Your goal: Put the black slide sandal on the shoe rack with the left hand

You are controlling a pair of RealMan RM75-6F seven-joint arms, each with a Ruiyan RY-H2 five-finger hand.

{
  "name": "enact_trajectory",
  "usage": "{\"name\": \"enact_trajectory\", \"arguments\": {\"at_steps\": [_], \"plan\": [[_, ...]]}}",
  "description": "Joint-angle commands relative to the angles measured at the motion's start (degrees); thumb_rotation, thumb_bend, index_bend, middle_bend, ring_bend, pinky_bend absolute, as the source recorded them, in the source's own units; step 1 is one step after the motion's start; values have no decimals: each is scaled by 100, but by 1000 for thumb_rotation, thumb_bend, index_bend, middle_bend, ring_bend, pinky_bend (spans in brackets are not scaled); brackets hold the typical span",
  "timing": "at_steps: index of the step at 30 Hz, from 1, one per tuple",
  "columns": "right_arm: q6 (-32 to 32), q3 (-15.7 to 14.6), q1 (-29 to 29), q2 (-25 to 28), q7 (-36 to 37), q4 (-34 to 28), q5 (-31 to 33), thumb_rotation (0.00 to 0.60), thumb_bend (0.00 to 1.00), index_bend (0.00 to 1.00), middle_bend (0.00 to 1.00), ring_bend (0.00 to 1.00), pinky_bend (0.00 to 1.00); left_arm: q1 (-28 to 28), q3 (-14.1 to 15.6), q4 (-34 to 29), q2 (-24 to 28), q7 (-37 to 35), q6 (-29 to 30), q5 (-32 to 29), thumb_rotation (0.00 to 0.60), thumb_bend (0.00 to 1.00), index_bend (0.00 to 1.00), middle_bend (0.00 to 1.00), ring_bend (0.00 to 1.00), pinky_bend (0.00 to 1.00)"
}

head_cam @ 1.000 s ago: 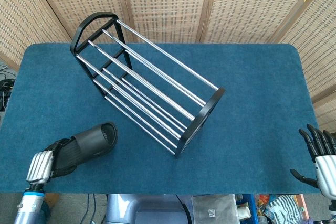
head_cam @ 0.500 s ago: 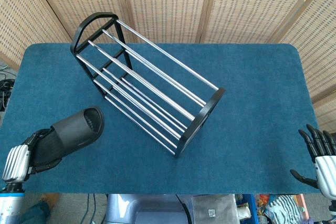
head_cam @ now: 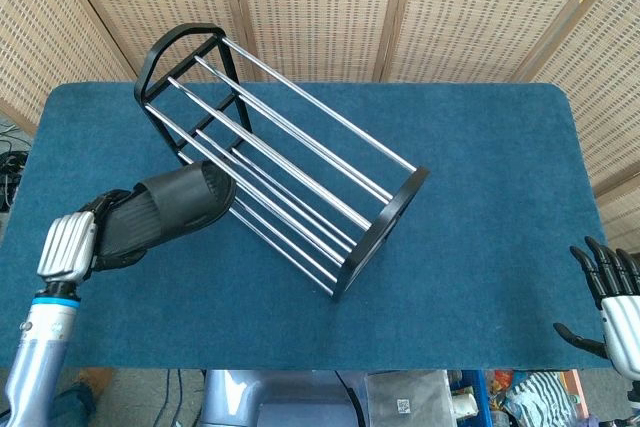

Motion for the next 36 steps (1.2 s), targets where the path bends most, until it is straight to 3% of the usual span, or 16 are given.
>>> {"name": "enact_trajectory", "arguments": {"at_steps": [1,17,28,31,35,36], "plan": [[-20,7,8,6,8,-1,24,600,0,0,0,0,0,-677,-476,-238,-203,689,-172,-901,600,404,496,468,422,496],[-163,42,49,87,163,-3,199,600,0,0,0,0,0,-2064,-1208,345,-1053,1571,231,-2795,600,405,496,468,423,483],[-197,43,50,130,250,4,244,600,0,0,0,0,0,-2561,-1375,808,-1471,1590,368,-3227,600,416,496,462,420,475],[-218,42,55,145,278,5,259,600,0,0,0,0,0,-2646,-1371,867,-1575,1623,463,-3352,600,416,469,363,320,382],[-209,35,48,160,299,1,248,600,0,0,0,0,0,-2709,-1358,842,-1636,1560,463,-3379,600,416,275,61,38,51],[-204,35,45,162,301,1,246,600,0,0,0,0,0,-2709,-1338,853,-1660,1516,497,-3316,600,416,233,26,14,22]]}}
